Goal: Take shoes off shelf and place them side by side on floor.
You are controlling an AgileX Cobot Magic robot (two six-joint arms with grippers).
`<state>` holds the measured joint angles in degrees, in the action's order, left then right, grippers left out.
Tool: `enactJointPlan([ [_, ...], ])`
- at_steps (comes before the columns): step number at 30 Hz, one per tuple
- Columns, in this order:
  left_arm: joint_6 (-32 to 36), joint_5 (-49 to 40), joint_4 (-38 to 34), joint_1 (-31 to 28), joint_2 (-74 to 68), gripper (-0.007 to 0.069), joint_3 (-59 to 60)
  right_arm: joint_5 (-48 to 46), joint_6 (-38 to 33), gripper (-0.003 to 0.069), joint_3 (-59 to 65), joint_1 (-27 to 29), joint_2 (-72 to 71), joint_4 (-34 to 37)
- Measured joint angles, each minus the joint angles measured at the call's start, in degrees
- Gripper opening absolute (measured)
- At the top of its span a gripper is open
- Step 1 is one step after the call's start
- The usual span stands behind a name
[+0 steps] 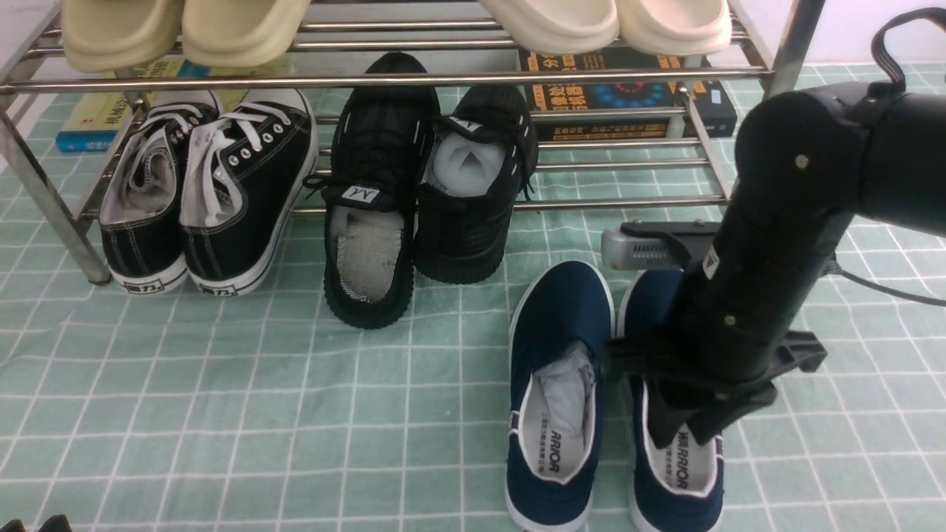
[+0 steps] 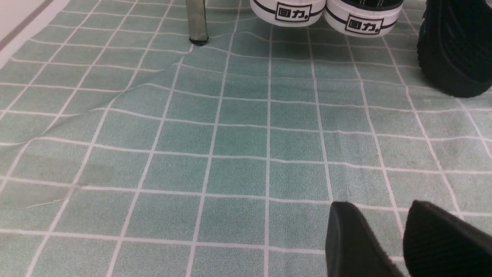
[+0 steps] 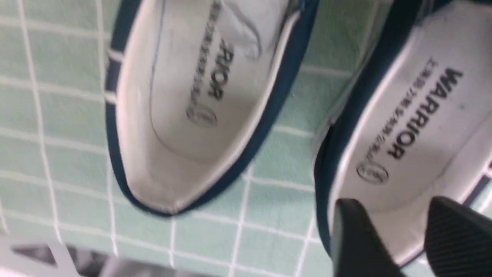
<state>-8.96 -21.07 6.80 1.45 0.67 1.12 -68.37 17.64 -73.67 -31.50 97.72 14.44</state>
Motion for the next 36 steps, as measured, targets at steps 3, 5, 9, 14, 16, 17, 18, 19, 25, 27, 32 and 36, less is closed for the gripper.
enactJointPlan([
  [3,0.0,0.0,0.0,0.0,0.0,0.0242,0.0,-0.9,-3.9,0.0332,-1.3,0.0,0.0,0.0],
  [5,0.0,0.0,0.0,0.0,0.0,0.0242,0.0,-1.1,-7.6,0.0322,-3.0,0.0,-1.2,-0.1],
  [9,0.0,0.0,0.0,0.0,0.0,0.0242,0.0,-1.4,-11.7,0.0239,-3.3,0.0,-5.6,0.1],
  [14,0.0,0.0,0.0,0.0,0.0,0.0242,0.0,-1.7,-14.4,0.0103,-3.3,0.0,-14.7,-0.8],
  [16,0.0,0.0,0.0,0.0,0.0,0.0242,0.0,-1.9,-15.3,0.0030,-2.7,0.0,-22.2,-2.4],
  [17,0.0,0.0,0.0,0.0,0.0,0.0242,0.0,-1.9,-15.3,0.0021,-2.6,0.0,-22.8,-2.7],
  [18,0.0,0.0,0.0,0.0,0.0,0.0242,0.0,-2.1,-15.5,-0.0005,-1.3,0.0,-27.5,-4.1],
  [19,0.0,0.0,0.0,0.0,0.0,0.0242,0.0,-2.2,-15.5,-0.0011,-0.1,0.0,-29.9,-4.8],
  [25,0.0,0.0,0.0,0.0,0.0,0.0242,0.0,6.2,-15.6,-0.0015,14.5,0.0,-48.2,-9.0],
  [27,0.0,0.0,0.0,0.0,0.0,0.0242,0.0,14.9,-15.6,-0.0015,20.9,0.0,-52.6,-10.5],
  [32,0.0,0.0,0.0,0.0,0.0,0.0242,0.0,48.3,-15.6,-0.0015,42.9,0.0,-60.0,-13.4],
  [36,0.0,0.0,0.0,0.0,0.0,0.0242,0.0,62.5,-15.6,-0.0015,51.4,0.0,-60.8,-13.6],
])
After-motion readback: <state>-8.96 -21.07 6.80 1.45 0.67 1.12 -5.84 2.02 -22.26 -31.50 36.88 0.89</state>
